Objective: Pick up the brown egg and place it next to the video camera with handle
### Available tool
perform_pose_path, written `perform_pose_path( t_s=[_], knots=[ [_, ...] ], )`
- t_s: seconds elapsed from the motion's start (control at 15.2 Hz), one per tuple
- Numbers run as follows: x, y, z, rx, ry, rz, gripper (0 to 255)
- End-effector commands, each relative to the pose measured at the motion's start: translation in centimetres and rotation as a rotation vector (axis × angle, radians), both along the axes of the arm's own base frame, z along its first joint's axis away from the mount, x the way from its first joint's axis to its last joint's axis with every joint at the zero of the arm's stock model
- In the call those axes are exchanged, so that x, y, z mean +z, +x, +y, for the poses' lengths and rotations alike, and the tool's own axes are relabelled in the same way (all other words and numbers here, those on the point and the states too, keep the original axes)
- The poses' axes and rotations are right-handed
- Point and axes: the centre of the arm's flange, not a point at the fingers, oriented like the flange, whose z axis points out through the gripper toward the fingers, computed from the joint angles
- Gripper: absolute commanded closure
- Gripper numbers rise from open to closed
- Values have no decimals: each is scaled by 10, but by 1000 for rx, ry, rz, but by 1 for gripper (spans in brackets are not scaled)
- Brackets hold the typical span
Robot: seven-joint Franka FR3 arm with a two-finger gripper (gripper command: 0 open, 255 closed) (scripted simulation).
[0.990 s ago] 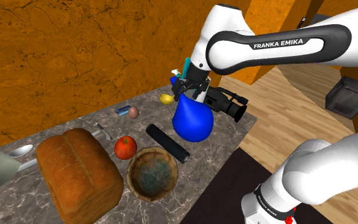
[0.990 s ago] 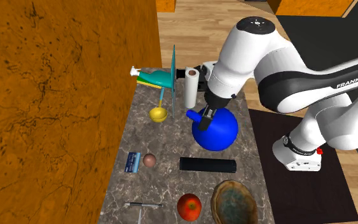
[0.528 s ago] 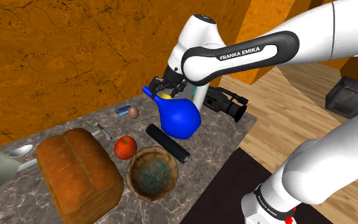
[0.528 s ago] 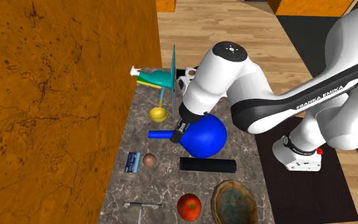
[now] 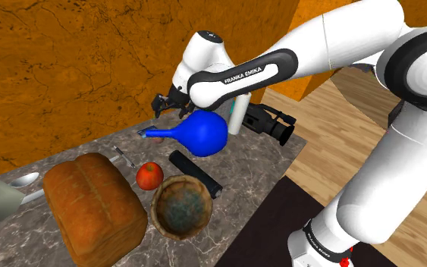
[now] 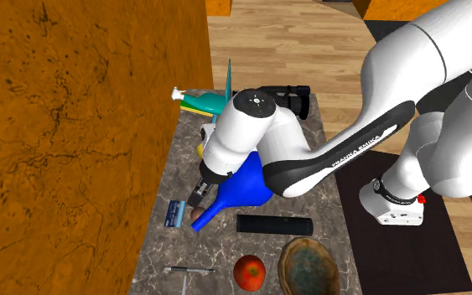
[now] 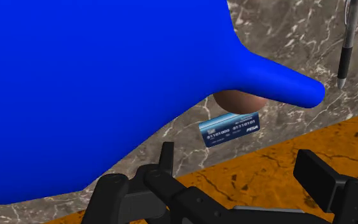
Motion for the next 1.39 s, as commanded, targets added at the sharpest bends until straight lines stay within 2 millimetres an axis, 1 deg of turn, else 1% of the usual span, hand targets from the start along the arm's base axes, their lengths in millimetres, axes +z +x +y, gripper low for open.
perform_pose_path(
  t_s=[0.0,0.13,0.66,1.19,1.25,1.32],
  knots=[
    [-34,9,14,-13,-30,88,0],
    [-45,26,26,-20,-23,77,0],
    [-83,38,29,-20,-23,77,0],
    [-83,38,29,-20,-23,77,0],
    [-80,28,28,-20,-24,76,255],
    [-79,30,36,-21,-27,75,255]
  ],
)
